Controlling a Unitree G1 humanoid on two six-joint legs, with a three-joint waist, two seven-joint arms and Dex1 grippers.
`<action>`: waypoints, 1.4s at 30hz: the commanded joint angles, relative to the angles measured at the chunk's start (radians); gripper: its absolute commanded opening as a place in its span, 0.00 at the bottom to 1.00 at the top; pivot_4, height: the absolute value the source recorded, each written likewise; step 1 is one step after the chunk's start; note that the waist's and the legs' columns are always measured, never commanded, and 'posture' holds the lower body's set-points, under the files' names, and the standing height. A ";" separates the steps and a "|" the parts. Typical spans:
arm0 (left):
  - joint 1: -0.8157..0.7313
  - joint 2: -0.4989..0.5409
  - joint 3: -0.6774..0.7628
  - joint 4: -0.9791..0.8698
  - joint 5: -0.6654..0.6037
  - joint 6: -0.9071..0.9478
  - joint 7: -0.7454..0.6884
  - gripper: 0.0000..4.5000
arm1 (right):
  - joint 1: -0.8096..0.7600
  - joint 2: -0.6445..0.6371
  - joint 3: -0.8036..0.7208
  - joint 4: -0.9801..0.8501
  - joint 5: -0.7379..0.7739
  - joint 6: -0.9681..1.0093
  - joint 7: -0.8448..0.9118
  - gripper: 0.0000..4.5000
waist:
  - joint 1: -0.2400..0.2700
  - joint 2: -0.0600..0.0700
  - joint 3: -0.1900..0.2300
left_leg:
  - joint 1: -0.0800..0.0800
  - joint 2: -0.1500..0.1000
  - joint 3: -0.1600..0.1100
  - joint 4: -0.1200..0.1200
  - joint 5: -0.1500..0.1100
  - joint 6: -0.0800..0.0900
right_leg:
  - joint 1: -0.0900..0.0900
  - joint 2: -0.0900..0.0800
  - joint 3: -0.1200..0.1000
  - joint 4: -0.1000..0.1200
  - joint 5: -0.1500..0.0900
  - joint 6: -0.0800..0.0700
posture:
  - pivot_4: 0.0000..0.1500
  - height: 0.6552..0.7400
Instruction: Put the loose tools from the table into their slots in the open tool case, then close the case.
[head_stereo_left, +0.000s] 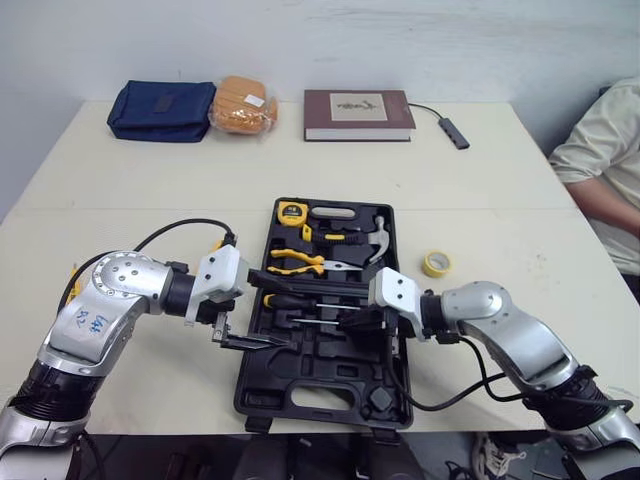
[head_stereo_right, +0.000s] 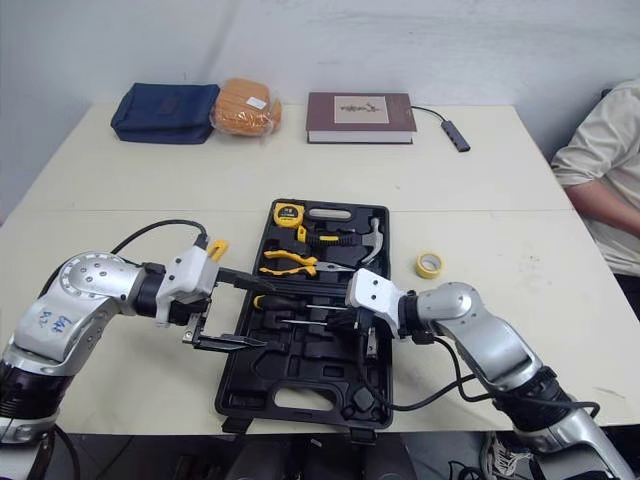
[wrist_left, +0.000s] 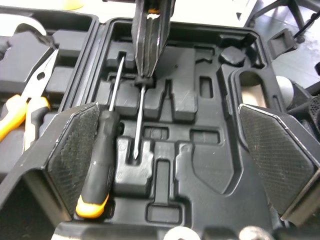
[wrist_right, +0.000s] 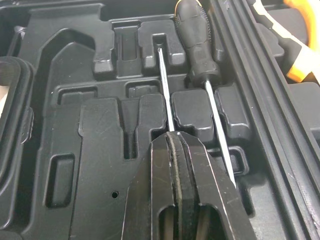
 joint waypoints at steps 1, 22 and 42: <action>0.032 -0.009 0.025 0.013 0.011 -0.034 0.020 1.00 | 0.038 0.003 -0.070 -0.023 0.044 0.075 -0.032 0.01 | 0.001 0.000 0.000 | 0.000 0.000 0.000 0.000 0.000 0.000 | 0.000 0.000 0.000 0.000 0.000 0.000 | 1.00 1.00; 0.848 -0.242 1.000 -0.010 -0.135 0.100 0.489 1.00 | 0.287 -0.356 -0.844 0.237 0.254 0.034 0.103 1.00 | 0.020 0.003 0.004 | -0.005 0.000 0.001 -0.004 -0.006 0.007 | -0.005 -0.001 0.001 -0.005 0.000 -0.001 | 1.00 1.00; 0.752 -0.279 0.965 -0.082 -0.167 0.235 0.799 1.00 | 0.177 -0.314 -0.705 0.085 0.309 0.054 0.080 1.00 | 0.016 0.009 0.005 | -0.006 0.001 0.003 -0.005 -0.006 -0.001 | -0.008 -0.001 0.001 -0.006 0.000 -0.001 | 1.00 1.00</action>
